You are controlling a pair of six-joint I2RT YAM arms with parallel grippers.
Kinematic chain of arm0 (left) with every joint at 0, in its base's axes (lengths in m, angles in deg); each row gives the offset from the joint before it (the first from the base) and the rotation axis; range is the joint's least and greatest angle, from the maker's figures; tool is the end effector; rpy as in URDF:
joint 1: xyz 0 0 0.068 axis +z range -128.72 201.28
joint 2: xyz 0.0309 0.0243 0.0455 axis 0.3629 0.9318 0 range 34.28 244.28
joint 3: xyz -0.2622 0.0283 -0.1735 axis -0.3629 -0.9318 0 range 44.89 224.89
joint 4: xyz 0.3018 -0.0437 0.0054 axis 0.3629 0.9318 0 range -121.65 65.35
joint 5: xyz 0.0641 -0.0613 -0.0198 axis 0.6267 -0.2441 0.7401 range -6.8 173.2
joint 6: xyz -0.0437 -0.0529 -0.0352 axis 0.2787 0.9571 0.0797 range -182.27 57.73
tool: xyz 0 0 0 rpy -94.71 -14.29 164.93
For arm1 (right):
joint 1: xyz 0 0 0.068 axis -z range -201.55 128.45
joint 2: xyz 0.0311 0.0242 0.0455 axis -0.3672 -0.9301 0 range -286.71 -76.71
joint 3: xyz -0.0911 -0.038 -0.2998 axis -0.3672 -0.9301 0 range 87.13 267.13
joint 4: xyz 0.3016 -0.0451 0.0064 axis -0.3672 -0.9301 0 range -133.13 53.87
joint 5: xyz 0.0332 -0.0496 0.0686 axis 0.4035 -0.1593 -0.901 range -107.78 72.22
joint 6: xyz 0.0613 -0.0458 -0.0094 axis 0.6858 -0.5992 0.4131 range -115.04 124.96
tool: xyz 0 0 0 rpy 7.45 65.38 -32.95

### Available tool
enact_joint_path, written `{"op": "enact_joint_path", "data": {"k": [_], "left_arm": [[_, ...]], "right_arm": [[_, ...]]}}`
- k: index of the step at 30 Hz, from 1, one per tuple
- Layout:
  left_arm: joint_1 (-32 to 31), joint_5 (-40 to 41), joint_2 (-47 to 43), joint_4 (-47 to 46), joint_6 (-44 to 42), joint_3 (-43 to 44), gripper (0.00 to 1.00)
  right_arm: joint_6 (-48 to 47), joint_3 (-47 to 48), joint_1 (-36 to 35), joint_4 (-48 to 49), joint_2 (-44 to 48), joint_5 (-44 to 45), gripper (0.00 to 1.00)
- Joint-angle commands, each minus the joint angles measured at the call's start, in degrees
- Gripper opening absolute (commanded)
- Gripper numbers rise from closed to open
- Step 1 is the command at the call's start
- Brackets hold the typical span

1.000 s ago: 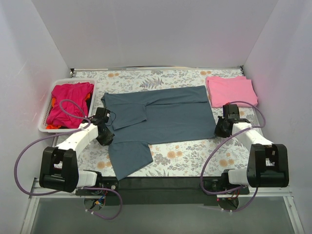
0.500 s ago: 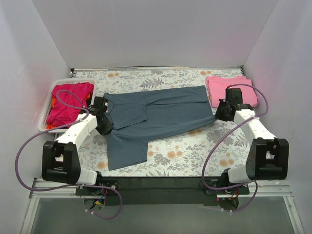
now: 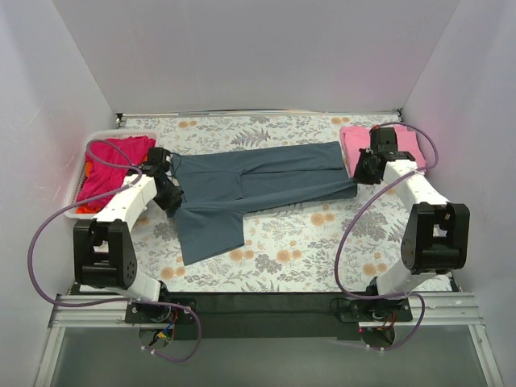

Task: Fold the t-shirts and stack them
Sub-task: Fold the tshirt

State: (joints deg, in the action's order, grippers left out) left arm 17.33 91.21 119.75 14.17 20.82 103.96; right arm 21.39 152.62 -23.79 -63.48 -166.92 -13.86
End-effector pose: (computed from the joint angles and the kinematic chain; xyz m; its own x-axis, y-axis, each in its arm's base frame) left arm 0.3253 -0.0133 0.2127 -0.1398 -0.9757 -0.1685 -0.9400 0.1843 -0.2872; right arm 0.3962 0.0110 0.2444 -0.7551 0.2527 -0.6049 0.2256 0.9665 0.1221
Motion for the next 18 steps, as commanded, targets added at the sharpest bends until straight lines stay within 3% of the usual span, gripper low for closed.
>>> {"op": "enact_joint_path", "data": {"k": [1, 18], "left_arm": [[1.04, -1.24, 1.01, -1.0, -1.09, 2.54, 0.05], [2.19, -1.42, 9.1, -4.69, -1.53, 6.15, 0.06]], "right_arm": [[-0.87, 3.94, 0.48, -0.51, -1.8, -0.23, 0.01], [-0.43, 7.28, 0.83, 0.28, -10.24, 0.29, 0.02]]}}
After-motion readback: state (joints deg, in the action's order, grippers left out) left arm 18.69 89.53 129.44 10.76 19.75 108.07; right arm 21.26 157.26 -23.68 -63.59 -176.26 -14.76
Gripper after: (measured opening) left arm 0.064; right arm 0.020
